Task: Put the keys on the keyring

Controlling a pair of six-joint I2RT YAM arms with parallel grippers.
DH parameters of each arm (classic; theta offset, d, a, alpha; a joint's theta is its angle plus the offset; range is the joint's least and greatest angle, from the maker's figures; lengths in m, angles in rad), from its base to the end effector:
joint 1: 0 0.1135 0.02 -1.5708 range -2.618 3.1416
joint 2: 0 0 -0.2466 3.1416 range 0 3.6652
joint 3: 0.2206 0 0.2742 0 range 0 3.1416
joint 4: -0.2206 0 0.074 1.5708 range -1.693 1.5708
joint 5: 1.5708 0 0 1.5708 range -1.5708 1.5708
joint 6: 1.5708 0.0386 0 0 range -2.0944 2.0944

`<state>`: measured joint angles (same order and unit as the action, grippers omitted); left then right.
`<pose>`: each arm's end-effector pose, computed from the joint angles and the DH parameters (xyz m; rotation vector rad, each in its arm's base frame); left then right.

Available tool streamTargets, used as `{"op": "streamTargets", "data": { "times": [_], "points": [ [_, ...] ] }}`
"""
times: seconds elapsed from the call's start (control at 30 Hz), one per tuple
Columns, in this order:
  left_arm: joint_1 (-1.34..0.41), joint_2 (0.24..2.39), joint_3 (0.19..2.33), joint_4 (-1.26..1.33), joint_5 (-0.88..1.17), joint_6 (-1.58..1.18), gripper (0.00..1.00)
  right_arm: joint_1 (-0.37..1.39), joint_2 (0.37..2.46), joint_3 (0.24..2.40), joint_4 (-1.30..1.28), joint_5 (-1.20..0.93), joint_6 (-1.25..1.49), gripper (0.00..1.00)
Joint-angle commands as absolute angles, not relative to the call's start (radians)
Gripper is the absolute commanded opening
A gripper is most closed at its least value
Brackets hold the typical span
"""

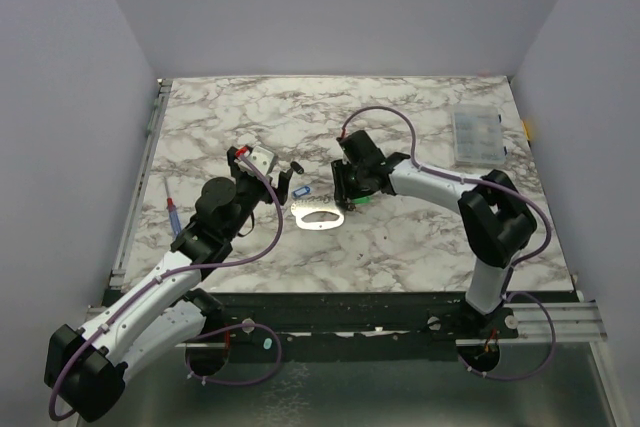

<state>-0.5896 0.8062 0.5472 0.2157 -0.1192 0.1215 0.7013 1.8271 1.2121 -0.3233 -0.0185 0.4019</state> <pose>0.1983 -0.1271 0.2761 0.4765 1.5486 -0.2654 0.3068 0.2601 0.1559 -0.3916 2.5440 0.4617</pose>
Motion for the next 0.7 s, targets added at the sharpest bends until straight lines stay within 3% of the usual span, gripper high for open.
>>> {"op": "streamTargets", "data": {
  "times": [0.0,0.6,0.67],
  "points": [
    [-0.592,0.804,0.539,0.228,-0.091,0.13,0.83,0.707,1.868,1.267,-0.372,0.04,0.338,0.45],
    [-0.592,0.81,0.538,0.225,-0.093,0.132,0.83,0.706,1.934,1.215,-0.329,0.016,0.303,0.32],
    [-0.592,0.81,0.538,0.225,-0.094,0.132,0.83,0.706,1.934,1.213,-0.328,0.017,0.302,0.27]
  ]
}}
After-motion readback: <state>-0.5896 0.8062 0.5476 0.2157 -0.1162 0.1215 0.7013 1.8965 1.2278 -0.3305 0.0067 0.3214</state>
